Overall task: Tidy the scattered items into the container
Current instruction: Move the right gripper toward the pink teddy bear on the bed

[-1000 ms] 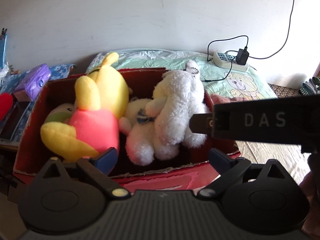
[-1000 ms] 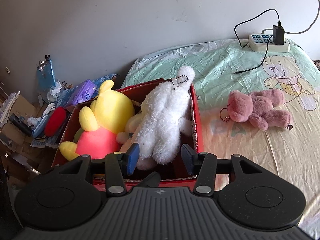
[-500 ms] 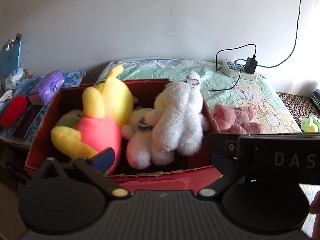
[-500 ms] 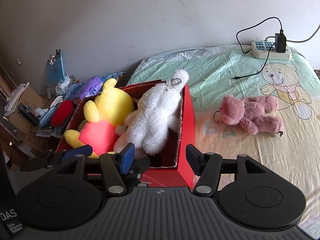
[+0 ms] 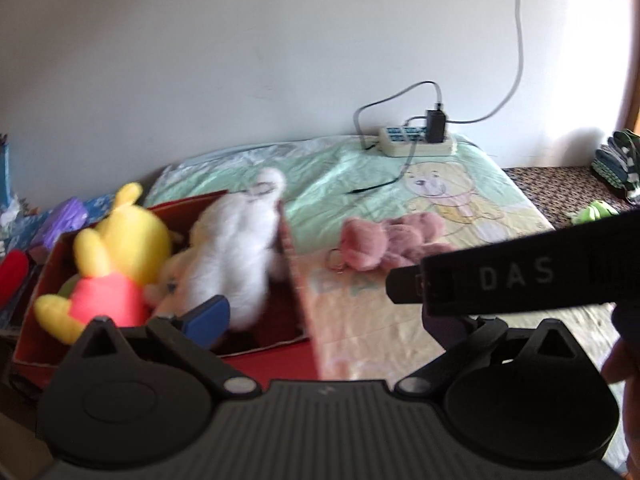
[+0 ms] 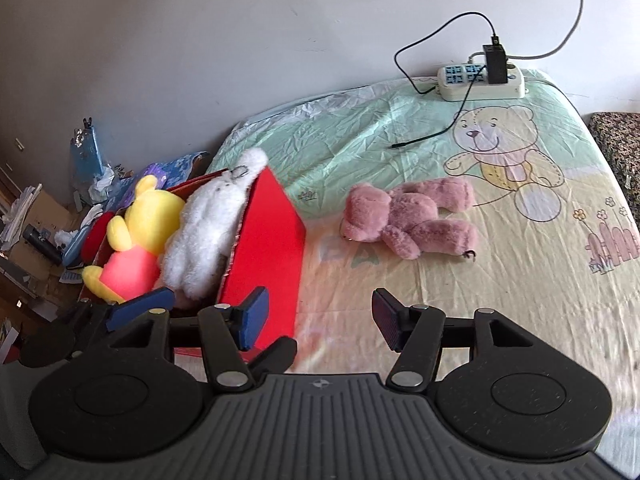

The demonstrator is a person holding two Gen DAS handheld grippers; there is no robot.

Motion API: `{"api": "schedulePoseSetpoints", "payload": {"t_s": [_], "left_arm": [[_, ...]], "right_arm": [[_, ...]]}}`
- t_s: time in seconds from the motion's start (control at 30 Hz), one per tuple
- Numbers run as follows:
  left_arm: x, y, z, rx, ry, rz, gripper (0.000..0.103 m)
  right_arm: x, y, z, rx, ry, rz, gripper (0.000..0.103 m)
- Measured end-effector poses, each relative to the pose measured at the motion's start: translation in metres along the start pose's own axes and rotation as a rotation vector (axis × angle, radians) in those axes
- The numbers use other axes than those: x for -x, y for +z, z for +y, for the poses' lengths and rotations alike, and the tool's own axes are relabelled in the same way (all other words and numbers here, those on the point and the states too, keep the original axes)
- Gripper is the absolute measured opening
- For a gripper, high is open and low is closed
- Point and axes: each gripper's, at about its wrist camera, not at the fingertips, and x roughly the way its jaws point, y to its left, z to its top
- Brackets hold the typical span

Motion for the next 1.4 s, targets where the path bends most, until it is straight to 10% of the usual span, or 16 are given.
{"api": "schedulePoseSetpoints", "payload": {"t_s": [0.37,1.4], "left_arm": [[-0.056,-0.002,-0.056,0.053,-0.110,0.104,0.102],[-0.201,0.013,-0.051,0.563,0.137,0.185,0.102]], "right_arm": [[-0.018,0.024,-0.077,-0.033,-0.025,0.029,0.060],[-0.180,0.133,-0.129,0.134,0.120,0.181,0.058]]}}
